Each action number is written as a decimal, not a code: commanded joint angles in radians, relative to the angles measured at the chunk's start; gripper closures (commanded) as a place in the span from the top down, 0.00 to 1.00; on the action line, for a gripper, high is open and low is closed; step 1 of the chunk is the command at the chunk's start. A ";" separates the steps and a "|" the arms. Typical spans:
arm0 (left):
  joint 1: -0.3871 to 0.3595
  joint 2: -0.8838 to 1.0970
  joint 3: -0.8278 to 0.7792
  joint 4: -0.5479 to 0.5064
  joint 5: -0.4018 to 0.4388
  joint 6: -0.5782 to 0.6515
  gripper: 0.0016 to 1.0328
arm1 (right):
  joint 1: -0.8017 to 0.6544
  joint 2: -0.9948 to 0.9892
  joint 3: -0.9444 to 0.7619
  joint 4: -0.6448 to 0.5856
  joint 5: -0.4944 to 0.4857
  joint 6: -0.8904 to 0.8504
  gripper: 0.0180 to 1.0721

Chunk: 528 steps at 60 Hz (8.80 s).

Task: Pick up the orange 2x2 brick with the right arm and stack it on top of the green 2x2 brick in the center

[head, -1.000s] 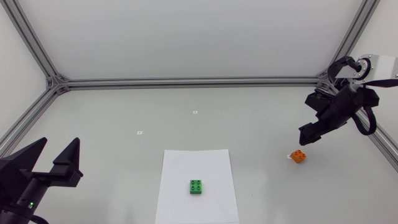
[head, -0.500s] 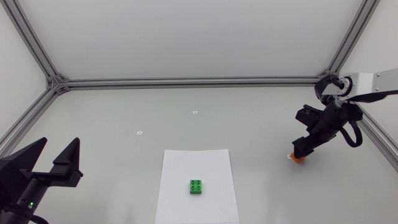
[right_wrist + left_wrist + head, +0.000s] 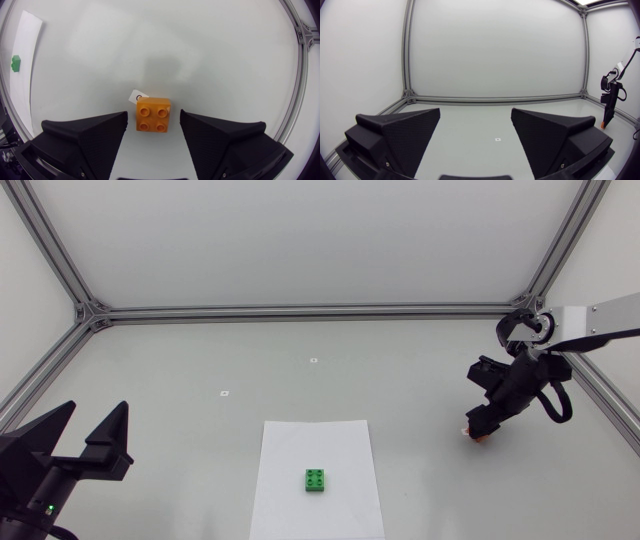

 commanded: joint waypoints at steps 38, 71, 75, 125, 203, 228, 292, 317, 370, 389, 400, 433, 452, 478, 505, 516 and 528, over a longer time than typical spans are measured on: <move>0.002 -0.008 -0.041 -0.013 0.004 0.013 0.96 | 0.009 0.032 -0.033 0.018 -0.001 -0.014 0.39; 0.002 -0.008 -0.041 -0.015 0.004 0.011 0.96 | 0.150 -0.195 -0.059 -0.123 -0.006 -0.037 0.06; 0.004 -0.008 -0.041 -0.013 0.004 0.013 0.96 | 0.210 -0.229 -0.081 -0.125 -0.004 -0.040 0.06; 0.004 -0.008 -0.041 -0.013 0.004 0.013 0.96 | 0.793 -0.238 -0.082 -0.095 0.034 0.017 0.05; 0.002 -0.008 -0.041 -0.013 0.004 0.013 0.96 | 1.087 0.065 0.192 -0.057 0.079 0.068 0.05; 0.004 -0.008 -0.041 -0.013 0.004 0.013 0.96 | 1.103 0.085 0.201 -0.053 0.079 0.063 0.05; 0.004 -0.008 -0.041 -0.015 0.004 0.013 0.96 | 1.077 0.205 0.191 -0.122 0.071 0.029 0.06; 0.002 -0.008 -0.041 -0.015 0.004 0.013 0.96 | 1.078 0.181 0.090 -0.053 0.054 0.022 0.05; 0.004 -0.008 -0.041 -0.013 0.004 0.013 0.96 | 1.051 0.219 0.198 -0.171 -0.004 -0.046 0.06; 0.004 -0.008 -0.041 -0.013 0.004 0.013 0.96 | 1.048 0.236 0.221 -0.168 -0.027 -0.018 0.06; 0.004 -0.008 -0.041 -0.015 0.004 0.013 0.96 | 1.044 0.240 0.237 -0.172 -0.036 -0.006 0.06; 0.002 -0.008 -0.041 -0.015 0.004 0.013 0.96 | 1.041 0.210 0.238 -0.184 -0.046 0.003 0.09; 0.004 -0.008 -0.041 -0.013 0.004 0.013 0.96 | 1.041 0.185 0.234 -0.186 -0.050 0.013 0.19; 0.002 -0.008 -0.041 -0.015 0.004 0.013 0.96 | 1.040 0.171 0.234 -0.172 -0.046 0.017 0.32; 0.004 -0.008 -0.041 -0.015 0.004 0.013 0.96 | 1.048 0.144 0.215 -0.137 -0.010 0.034 0.35; 0.004 -0.008 -0.041 -0.015 0.004 0.013 0.96 | 1.049 0.142 0.215 -0.129 -0.003 0.034 0.35; 0.004 -0.008 -0.041 -0.013 0.004 0.013 0.96 | 1.055 0.138 0.215 -0.109 0.014 0.034 0.35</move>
